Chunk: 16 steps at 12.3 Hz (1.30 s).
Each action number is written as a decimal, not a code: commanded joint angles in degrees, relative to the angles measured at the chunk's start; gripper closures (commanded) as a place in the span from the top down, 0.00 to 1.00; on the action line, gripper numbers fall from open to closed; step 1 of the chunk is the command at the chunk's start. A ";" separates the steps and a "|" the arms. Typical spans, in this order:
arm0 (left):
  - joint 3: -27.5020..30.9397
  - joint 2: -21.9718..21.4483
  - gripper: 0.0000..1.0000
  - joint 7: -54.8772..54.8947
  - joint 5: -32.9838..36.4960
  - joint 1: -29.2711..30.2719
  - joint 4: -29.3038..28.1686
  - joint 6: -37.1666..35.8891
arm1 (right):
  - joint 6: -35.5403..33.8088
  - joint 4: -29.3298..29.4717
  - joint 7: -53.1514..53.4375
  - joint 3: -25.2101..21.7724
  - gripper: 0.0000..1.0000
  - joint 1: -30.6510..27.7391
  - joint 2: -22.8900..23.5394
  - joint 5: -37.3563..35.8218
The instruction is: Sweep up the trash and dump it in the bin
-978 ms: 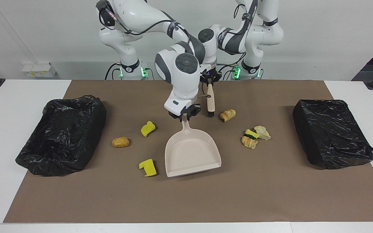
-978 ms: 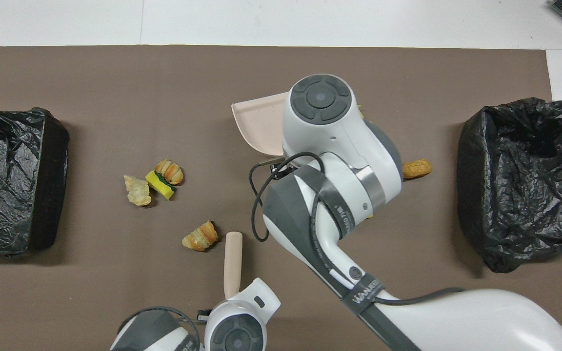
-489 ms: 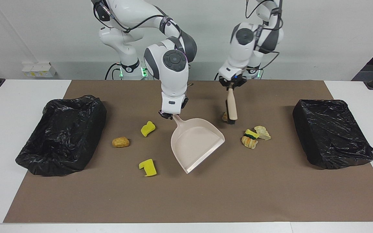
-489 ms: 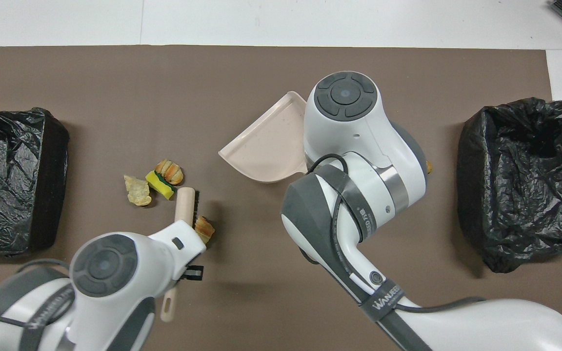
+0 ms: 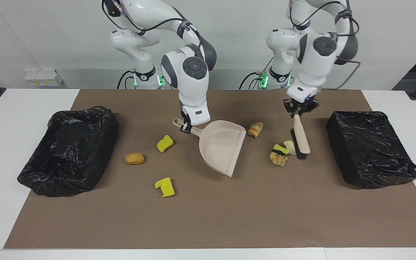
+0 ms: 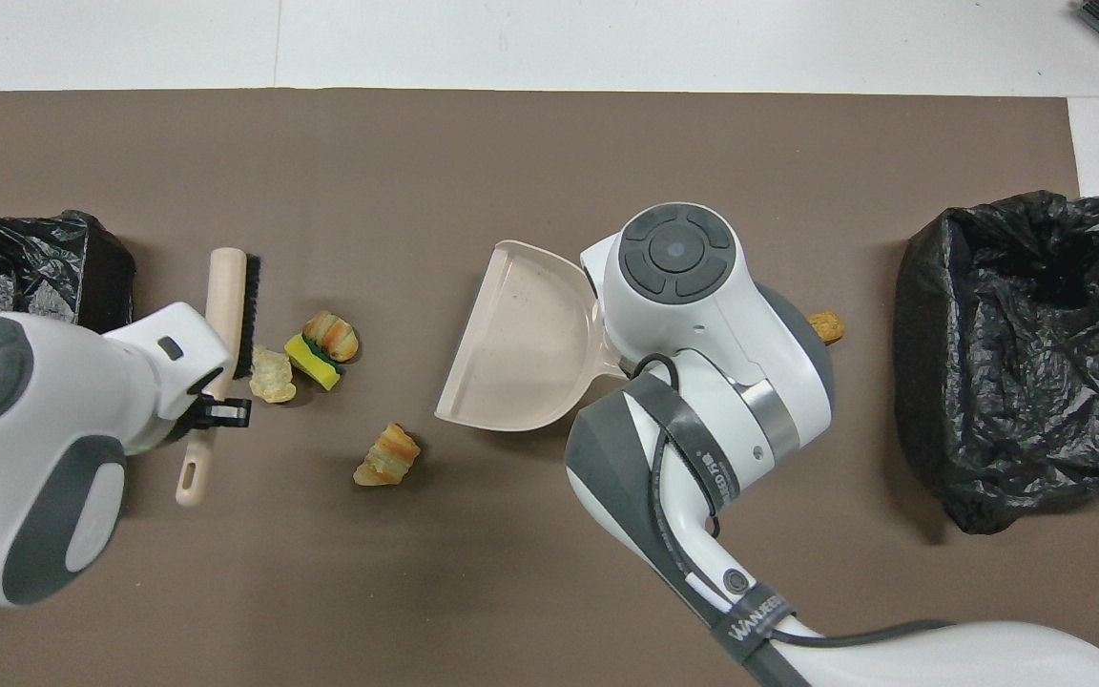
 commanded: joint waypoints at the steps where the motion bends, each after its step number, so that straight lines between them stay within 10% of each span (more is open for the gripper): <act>1: 0.16 8.88 0.00 -0.67 3.66 -0.06 5.40 3.88 | 5.09 -9.81 -5.71 0.52 0.00 -0.78 -5.76 -2.61; 11: -0.36 7.49 0.00 -13.85 3.14 -5.68 -8.66 12.87 | 12.39 -12.38 -2.92 0.70 0.00 2.47 -3.13 -7.10; 16: -10.10 4.24 0.00 -18.58 -0.89 -6.12 -12.54 12.26 | 14.85 -12.38 1.75 0.70 0.00 3.53 -1.29 -7.10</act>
